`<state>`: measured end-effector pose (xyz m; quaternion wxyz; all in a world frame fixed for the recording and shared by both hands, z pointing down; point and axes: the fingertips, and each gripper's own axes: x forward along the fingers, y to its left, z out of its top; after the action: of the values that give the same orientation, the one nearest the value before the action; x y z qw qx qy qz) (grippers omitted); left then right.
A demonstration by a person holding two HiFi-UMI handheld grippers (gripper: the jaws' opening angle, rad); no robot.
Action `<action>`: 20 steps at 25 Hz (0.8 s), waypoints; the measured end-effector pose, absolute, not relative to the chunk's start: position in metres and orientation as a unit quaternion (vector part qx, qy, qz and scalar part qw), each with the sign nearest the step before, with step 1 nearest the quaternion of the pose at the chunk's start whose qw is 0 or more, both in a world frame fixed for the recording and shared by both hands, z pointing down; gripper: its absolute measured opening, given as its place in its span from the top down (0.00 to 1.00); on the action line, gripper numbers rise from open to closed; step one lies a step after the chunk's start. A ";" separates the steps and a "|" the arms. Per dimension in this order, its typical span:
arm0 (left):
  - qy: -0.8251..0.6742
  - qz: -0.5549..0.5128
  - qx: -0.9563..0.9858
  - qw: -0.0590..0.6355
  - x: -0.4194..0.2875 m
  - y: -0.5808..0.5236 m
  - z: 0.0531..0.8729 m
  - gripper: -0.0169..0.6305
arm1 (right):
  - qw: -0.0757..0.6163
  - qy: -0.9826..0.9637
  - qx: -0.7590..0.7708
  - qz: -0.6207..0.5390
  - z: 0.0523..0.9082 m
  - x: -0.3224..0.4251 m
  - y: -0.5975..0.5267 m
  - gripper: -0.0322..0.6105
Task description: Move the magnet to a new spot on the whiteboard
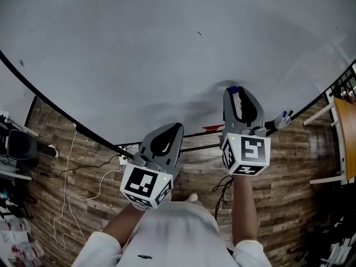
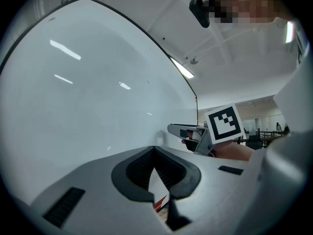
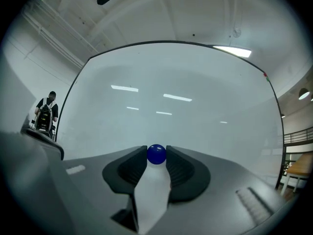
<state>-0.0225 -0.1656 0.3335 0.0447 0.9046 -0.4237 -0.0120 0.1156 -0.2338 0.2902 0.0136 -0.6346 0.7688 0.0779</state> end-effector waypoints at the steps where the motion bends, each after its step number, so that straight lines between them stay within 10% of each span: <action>1: -0.423 -0.012 0.905 0.044 -0.022 -0.165 0.333 0.96 | 0.014 0.768 -0.635 0.078 0.288 0.117 -0.230 0.74; 20: -0.412 -0.013 0.911 0.034 -0.014 -0.157 0.328 0.96 | 0.017 0.783 -0.618 0.072 0.306 0.126 -0.163 0.74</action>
<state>-0.0136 -0.1569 0.3283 0.0338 0.9106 -0.4117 -0.0126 0.1261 -0.1628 0.3060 0.0172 -0.6180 0.7827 0.0723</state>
